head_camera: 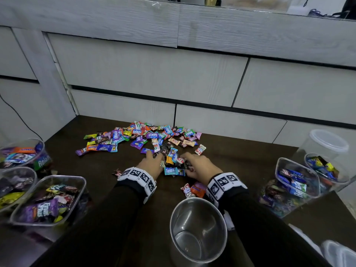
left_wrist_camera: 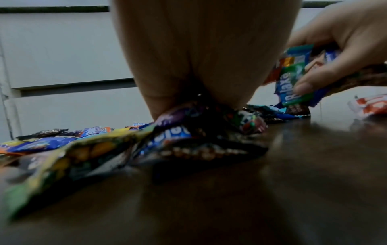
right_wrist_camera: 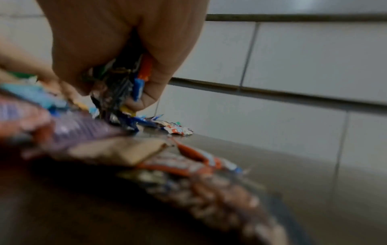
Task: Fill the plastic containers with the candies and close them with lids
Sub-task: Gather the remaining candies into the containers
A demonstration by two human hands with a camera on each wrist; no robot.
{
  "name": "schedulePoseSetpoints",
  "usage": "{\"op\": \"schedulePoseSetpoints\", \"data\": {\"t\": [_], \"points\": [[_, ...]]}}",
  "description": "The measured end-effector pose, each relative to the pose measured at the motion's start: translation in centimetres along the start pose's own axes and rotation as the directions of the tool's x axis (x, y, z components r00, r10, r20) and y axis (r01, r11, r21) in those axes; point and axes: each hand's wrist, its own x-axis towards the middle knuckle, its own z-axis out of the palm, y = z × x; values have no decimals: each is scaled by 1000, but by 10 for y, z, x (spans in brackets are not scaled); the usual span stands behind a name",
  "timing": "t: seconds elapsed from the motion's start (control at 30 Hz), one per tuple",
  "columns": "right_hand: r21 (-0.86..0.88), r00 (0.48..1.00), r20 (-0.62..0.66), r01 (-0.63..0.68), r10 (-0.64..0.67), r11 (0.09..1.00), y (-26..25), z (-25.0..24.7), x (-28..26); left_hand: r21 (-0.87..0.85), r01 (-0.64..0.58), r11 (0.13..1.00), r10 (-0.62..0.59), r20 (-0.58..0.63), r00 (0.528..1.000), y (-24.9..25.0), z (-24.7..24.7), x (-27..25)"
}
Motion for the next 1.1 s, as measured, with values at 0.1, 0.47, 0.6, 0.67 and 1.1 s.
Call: {"op": "schedulePoseSetpoints", "data": {"t": [0.1,0.47,0.6,0.67,1.1], "points": [[205,989,-128,-51,78,978,7,-7,-13,-35,-4,999,2,-41,999,-6,-6,-1],[284,965,-234,-44,114,958,17,-24,-47,-358,-6,934,-102,-282,954,0,-35,-33],[310,943,-319,10,94,951,10,-39,-64,-482,-105,870,-84,-354,931,16,-56,-46],[300,943,-321,12,89,954,6,-45,-72,-453,-135,881,-35,-347,937,24,-65,-50],[267,951,-292,-23,104,963,-9,-35,-102,-270,-12,963,-13,-90,996,28,-29,-75]]}}
